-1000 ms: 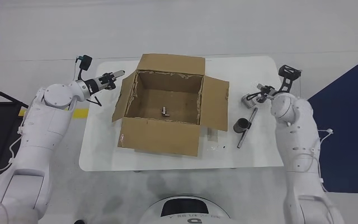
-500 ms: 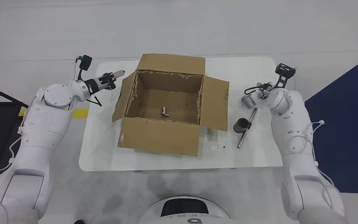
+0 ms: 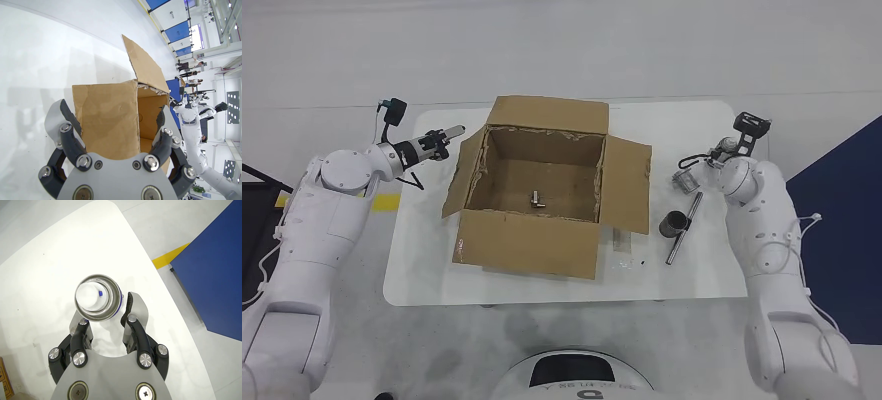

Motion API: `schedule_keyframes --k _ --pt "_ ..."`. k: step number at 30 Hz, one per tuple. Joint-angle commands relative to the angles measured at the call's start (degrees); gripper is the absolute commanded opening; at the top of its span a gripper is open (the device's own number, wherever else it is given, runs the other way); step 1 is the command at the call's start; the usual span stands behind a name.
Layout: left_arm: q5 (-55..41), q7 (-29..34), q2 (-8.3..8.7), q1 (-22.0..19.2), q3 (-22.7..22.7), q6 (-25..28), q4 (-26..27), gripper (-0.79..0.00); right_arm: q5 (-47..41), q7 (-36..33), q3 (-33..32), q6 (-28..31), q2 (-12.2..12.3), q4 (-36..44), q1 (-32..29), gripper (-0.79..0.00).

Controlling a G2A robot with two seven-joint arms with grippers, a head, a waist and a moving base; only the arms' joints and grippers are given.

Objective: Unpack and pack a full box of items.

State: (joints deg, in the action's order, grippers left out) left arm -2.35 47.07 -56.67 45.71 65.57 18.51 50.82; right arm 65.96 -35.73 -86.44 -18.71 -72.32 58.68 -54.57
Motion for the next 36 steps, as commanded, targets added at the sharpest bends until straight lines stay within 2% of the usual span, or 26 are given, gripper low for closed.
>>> schedule_keyframes --k 1,3,4,13,21,29,36 --pt "0.00 0.00 0.00 0.00 0.00 0.00 0.00 0.000 -0.32 0.33 -0.21 0.25 0.03 0.11 -0.12 -0.683" --pt "0.00 0.00 0.00 0.00 0.00 0.00 0.00 0.000 -0.52 0.50 -0.51 0.48 0.10 0.50 -0.44 -0.776" --pt "0.00 0.00 0.00 0.00 0.00 0.00 0.00 0.000 -0.49 0.49 -0.61 0.56 0.15 0.76 -0.62 -0.785" --pt "0.00 0.00 0.00 0.00 0.00 0.00 0.00 0.000 0.40 1.32 0.01 0.87 0.17 4.45 -3.37 -0.785" --pt "0.00 0.00 0.00 0.00 0.00 0.00 0.00 0.000 0.30 4.86 2.03 -0.06 -0.37 11.39 -8.64 -0.785" --pt "0.00 0.00 0.00 0.00 0.00 0.00 0.00 0.000 0.93 7.67 1.68 -0.75 -0.38 24.28 -16.21 -0.785" --pt "0.00 0.00 0.00 0.00 0.00 0.00 0.00 0.000 2.28 5.75 1.99 3.45 -0.08 40.36 -23.49 -0.785"
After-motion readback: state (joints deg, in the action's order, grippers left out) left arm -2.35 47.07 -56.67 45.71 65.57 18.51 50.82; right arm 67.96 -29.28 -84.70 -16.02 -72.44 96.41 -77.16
